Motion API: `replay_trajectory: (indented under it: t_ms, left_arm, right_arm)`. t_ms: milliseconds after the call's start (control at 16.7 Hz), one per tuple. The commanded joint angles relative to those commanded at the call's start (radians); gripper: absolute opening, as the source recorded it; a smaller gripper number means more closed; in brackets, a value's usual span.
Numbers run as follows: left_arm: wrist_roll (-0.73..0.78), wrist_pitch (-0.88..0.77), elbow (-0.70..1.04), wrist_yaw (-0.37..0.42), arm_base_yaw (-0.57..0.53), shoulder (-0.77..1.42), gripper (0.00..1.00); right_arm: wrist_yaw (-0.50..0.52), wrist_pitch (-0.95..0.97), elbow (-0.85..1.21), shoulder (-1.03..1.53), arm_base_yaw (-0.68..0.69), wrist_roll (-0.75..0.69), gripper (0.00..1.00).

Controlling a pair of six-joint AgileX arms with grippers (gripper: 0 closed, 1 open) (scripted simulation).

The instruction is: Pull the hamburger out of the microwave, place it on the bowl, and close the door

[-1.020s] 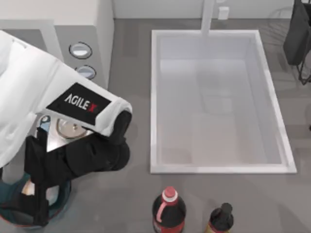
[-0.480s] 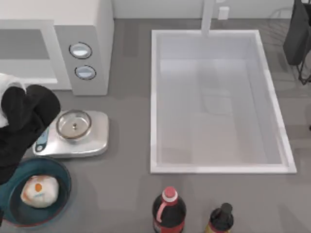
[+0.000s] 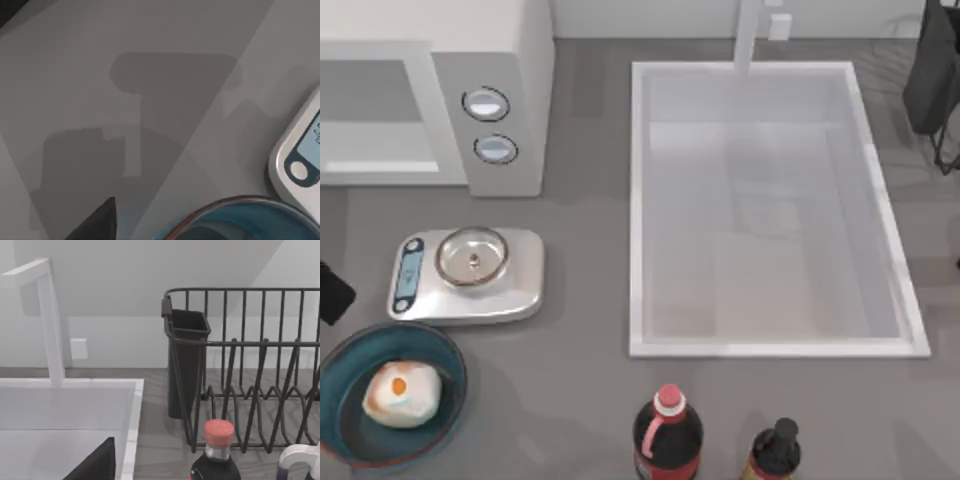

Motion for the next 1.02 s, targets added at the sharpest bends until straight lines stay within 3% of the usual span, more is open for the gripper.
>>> replay_trajectory:
  t_ms: [240,480,720,1020]
  left_arm:
    - [0.458,0.254,-0.199,0.106,0.061,-0.358,1.0]
    - [0.767,0.45,-0.354,0.179,0.088,-0.625,1.0]
    - [0.909,0.552,-0.435,0.213,0.095,-0.757,1.0]
    - [0.919,0.559,-0.441,0.216,0.095,-0.766,1.0]
  right_arm:
    - [0.0,0.0,0.0,0.0,0.0,0.0,1.0]
    - [0.0,0.0,0.0,0.0,0.0,0.0,1.0]
    - [0.0,0.0,0.0,0.0,0.0,0.0,1.0]
    - [0.0,0.0,0.0,0.0,0.0,0.0,1.0]
